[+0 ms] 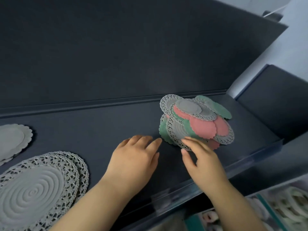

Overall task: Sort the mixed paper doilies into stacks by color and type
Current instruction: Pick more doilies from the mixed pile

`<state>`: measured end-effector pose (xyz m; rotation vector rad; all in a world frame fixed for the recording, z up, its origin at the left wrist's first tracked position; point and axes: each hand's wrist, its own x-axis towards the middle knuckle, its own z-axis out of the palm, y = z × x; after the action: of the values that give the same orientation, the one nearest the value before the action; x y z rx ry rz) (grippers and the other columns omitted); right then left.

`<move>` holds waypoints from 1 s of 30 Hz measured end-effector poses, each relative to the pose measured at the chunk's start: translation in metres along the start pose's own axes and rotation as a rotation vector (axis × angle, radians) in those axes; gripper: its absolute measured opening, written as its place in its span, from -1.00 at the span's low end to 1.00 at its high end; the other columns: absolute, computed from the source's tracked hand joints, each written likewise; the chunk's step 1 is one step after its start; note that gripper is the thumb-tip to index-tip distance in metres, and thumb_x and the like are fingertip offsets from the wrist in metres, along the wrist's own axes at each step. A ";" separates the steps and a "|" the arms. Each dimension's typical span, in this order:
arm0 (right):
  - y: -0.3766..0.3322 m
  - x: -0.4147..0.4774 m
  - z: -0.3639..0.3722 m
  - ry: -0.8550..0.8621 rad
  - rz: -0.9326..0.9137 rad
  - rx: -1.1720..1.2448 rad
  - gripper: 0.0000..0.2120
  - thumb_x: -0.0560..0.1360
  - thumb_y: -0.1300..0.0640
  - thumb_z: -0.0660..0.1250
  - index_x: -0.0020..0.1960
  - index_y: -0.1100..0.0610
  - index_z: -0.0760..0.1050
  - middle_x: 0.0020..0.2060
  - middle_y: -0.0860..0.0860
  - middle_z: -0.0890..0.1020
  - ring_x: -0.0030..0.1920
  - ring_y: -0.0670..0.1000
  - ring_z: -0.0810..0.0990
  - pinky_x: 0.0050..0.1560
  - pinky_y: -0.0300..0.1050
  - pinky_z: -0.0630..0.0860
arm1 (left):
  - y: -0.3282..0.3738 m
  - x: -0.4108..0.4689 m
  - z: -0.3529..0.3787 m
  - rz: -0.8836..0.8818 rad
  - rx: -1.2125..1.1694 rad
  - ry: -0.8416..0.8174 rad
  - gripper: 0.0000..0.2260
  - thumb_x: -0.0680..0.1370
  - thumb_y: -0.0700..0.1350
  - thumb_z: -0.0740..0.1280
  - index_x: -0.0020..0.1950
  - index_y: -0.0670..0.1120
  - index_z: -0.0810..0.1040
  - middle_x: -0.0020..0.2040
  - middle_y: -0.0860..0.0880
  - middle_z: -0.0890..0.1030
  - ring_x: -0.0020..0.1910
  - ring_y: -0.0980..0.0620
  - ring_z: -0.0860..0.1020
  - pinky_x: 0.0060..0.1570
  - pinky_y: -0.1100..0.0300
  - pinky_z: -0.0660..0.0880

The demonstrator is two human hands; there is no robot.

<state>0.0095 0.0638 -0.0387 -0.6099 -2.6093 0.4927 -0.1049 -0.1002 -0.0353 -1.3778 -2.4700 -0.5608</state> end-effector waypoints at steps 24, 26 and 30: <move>0.160 0.138 -0.038 -0.265 -0.260 -0.011 -0.68 0.55 -0.01 0.19 0.24 0.09 0.46 0.25 0.04 0.51 0.26 0.05 0.45 0.24 -0.08 0.37 | 0.115 0.127 0.072 -0.215 0.126 -0.031 -0.66 0.60 0.02 0.12 0.37 0.06 0.39 0.34 0.12 0.42 0.31 0.07 0.39 0.17 0.18 0.38; 0.158 0.141 -0.040 -0.241 -0.351 -0.156 -0.73 0.59 0.02 0.10 0.09 0.15 0.48 0.03 0.10 0.60 0.02 0.12 0.55 -0.10 -0.08 0.44 | 0.114 0.146 0.079 -0.279 0.167 -0.013 -0.66 0.63 0.02 0.03 0.39 0.07 0.34 0.41 0.13 0.34 0.37 0.10 0.31 0.15 0.19 0.38; 0.155 0.142 -0.042 -0.157 -0.455 -0.334 -0.90 0.47 0.19 0.26 -0.05 0.19 0.48 -0.20 0.13 0.62 -0.23 0.10 0.58 -0.38 -0.17 0.26 | 0.104 0.181 0.092 -0.416 0.151 -0.142 -0.65 0.64 0.01 0.01 0.42 0.03 0.30 0.42 0.05 0.35 0.36 0.04 0.33 0.15 0.14 0.40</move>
<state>-0.0345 0.2734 -0.0240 -0.0584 -2.8809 -0.0410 -0.1127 0.1273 -0.0238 -0.8774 -2.8670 -0.3548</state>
